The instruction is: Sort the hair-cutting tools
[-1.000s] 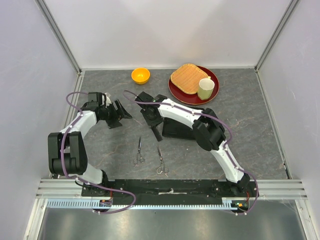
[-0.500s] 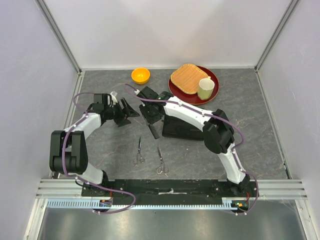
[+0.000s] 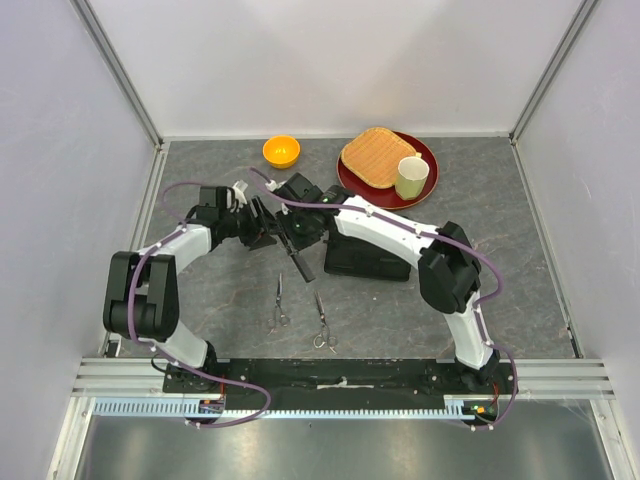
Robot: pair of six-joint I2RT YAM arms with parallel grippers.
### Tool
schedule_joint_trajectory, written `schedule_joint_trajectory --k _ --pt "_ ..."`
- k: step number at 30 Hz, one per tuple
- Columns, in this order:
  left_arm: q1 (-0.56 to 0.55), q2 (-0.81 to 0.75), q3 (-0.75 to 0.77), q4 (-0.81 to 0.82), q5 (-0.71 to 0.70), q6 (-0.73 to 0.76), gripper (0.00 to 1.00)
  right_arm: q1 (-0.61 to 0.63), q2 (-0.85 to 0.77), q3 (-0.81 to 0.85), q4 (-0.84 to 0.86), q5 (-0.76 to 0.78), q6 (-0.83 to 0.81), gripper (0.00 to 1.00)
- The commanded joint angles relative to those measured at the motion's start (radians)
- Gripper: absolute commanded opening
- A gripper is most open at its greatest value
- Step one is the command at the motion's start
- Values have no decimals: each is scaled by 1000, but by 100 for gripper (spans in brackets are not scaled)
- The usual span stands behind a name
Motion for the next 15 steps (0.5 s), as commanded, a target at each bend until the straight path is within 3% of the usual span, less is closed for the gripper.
schedule_joint_trajectory --k 1,4,7,11,14,15 --pt "-30 17 26 75 48 -62 64 11 -49 -11 44 -29 -11 34" --pt "-42 30 29 88 54 -73 56 16 -47 -17 49 -32 -13 34" --pt "-45 31 32 88 60 -76 41 16 -49 -23 50 -24 -8 34" --pt "-45 25 29 86 64 -74 6 14 -44 -31 52 -4 12 35" --pt "-47 22 30 83 65 -74 2 16 -55 -39 53 23 23 46" --pt "-45 19 30 82 64 -74 2 14 -61 -46 58 35 33 57"
